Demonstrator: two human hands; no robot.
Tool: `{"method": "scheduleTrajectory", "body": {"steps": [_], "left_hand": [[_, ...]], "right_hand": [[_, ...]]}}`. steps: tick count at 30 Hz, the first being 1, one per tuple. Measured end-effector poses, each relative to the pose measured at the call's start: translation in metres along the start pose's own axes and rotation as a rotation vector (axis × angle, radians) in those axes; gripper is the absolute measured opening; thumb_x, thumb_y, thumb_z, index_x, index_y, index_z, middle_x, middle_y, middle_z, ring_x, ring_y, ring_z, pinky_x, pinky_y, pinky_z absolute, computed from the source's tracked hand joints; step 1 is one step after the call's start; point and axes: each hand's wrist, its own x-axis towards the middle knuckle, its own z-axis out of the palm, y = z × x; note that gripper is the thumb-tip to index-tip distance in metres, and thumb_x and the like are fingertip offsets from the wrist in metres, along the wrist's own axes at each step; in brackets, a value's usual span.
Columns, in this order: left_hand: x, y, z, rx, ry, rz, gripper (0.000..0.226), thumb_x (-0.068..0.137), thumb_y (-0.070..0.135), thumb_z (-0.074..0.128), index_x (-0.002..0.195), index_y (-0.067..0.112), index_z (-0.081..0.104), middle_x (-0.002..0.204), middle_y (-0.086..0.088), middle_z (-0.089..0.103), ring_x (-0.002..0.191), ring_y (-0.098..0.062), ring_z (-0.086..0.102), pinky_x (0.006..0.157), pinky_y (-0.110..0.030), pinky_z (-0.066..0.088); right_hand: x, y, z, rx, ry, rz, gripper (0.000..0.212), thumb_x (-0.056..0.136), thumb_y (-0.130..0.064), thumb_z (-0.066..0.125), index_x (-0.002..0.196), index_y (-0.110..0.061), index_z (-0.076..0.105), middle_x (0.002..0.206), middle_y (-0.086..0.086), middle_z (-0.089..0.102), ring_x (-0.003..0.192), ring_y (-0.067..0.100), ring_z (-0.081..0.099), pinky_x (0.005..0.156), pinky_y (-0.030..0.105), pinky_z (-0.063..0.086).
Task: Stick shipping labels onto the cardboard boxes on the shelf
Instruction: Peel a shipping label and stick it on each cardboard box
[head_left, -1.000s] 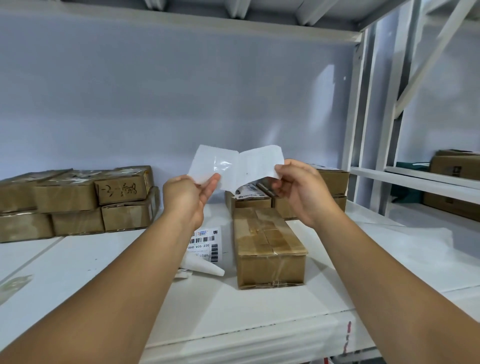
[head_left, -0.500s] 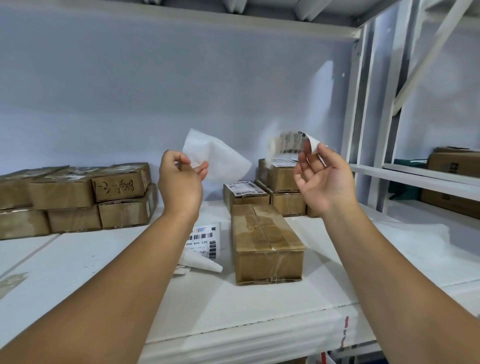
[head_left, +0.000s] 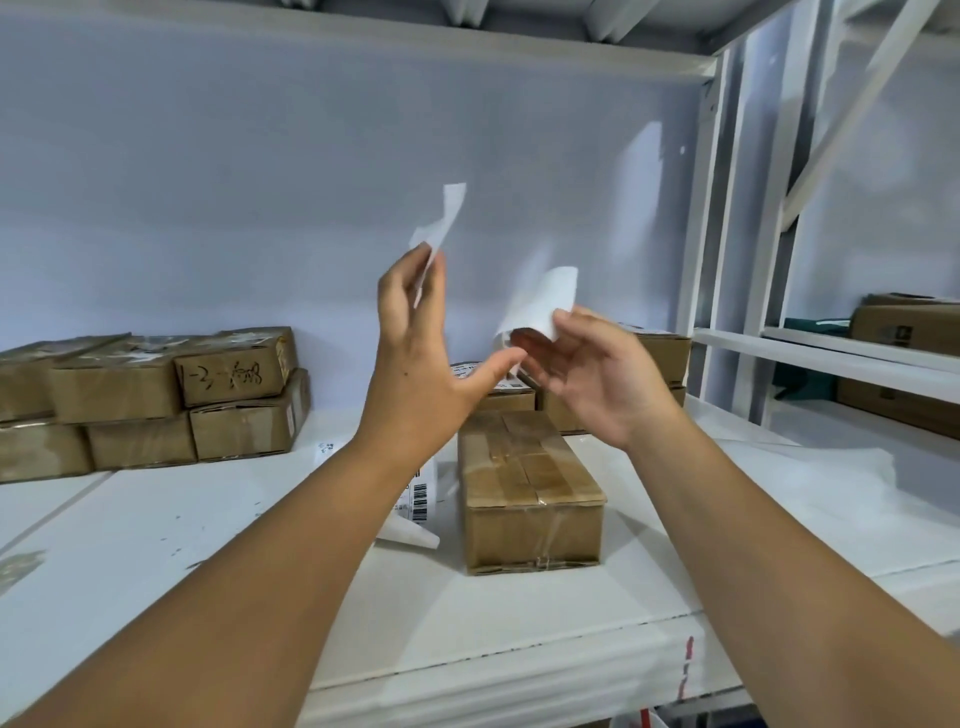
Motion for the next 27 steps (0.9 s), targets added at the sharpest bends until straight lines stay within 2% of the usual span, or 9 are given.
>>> {"method": "scheduleTrajectory", "body": {"steps": [5,8,13,16,18,21,23,25,27], "left_hand": [[-0.001,0.002,0.006,0.106,0.012,0.147,0.079,0.078,0.007,0.071,0.142,-0.006,0.028,0.142,-0.024,0.030,0.132,-0.018,0.025,0.102,0.003,0.013],[0.000,0.002,0.007,0.048,0.022,0.093,0.070,0.079,-0.008,0.058,0.143,-0.001,0.030,0.139,-0.023,0.033,0.130,-0.028,0.043,0.102,-0.018,0.036],[0.000,0.004,0.008,-0.053,0.029,0.028,0.067,0.080,-0.021,0.046,0.143,0.001,0.033,0.138,-0.017,0.034,0.123,-0.007,0.041,0.101,-0.009,0.034],[0.001,0.007,0.006,-0.064,0.042,-0.014,0.061,0.086,-0.014,0.048,0.143,0.002,0.033,0.139,-0.016,0.034,0.122,-0.009,0.045,0.097,-0.012,0.038],[0.003,0.011,0.002,-0.131,0.052,-0.116,0.059,0.089,-0.008,0.051,0.143,0.006,0.033,0.139,-0.010,0.035,0.119,-0.005,0.047,0.091,-0.011,0.043],[0.009,0.013,-0.003,-0.350,0.044,-0.317,0.061,0.088,-0.003,0.057,0.143,0.013,0.036,0.130,0.003,0.037,0.107,0.005,0.050,0.076,-0.003,0.044],[0.012,0.011,-0.005,-0.565,-0.026,-0.475,0.062,0.087,-0.001,0.061,0.141,0.020,0.040,0.131,0.009,0.042,0.110,0.002,0.053,0.077,-0.011,0.051],[0.012,0.012,-0.004,-0.772,-0.118,-0.618,0.062,0.084,-0.004,0.063,0.138,0.022,0.045,0.125,0.001,0.057,0.107,-0.012,0.061,0.082,-0.028,0.056],[0.009,0.017,-0.002,-0.905,-0.192,-0.697,0.059,0.083,-0.009,0.061,0.134,0.017,0.048,0.107,0.000,0.065,0.086,-0.013,0.069,0.077,-0.030,0.058]], "right_hand": [[-0.002,0.005,0.007,-0.135,-0.111,0.092,0.030,0.077,-0.017,0.061,0.106,-0.011,0.062,0.093,0.008,0.068,0.083,0.016,0.068,0.078,0.026,0.052],[-0.003,0.005,0.008,-0.190,-0.121,0.094,0.040,0.075,-0.021,0.059,0.114,-0.014,0.059,0.103,0.010,0.064,0.087,0.017,0.068,0.081,0.028,0.049],[-0.003,0.006,0.007,-0.215,-0.179,0.086,0.053,0.075,-0.021,0.062,0.127,-0.026,0.051,0.098,0.005,0.065,0.085,0.020,0.067,0.083,0.032,0.047],[-0.004,0.005,0.003,-0.130,-0.258,0.109,0.081,0.062,-0.031,0.084,0.133,-0.037,0.045,0.100,0.003,0.064,0.093,0.021,0.065,0.090,0.035,0.046],[-0.003,0.004,0.003,-0.052,-0.192,0.101,0.076,0.062,-0.042,0.083,0.130,-0.038,0.048,0.103,0.004,0.061,0.096,0.021,0.062,0.092,0.035,0.045],[0.000,0.002,0.000,-0.032,0.133,0.044,0.046,0.084,-0.042,0.063,0.126,-0.024,0.055,0.093,0.002,0.061,0.089,0.018,0.059,0.085,0.031,0.046],[0.003,0.002,-0.004,-0.048,0.278,0.032,0.031,0.089,-0.042,0.058,0.113,-0.022,0.060,0.091,0.000,0.065,0.085,0.016,0.061,0.076,0.027,0.047],[0.005,0.003,-0.007,-0.054,0.320,0.052,0.037,0.089,-0.044,0.060,0.119,-0.022,0.058,0.101,0.003,0.070,0.093,0.018,0.065,0.081,0.030,0.051],[0.007,0.005,-0.008,-0.062,0.301,0.081,0.047,0.087,-0.044,0.061,0.126,-0.020,0.053,0.107,0.008,0.071,0.100,0.023,0.068,0.093,0.038,0.051]]}}
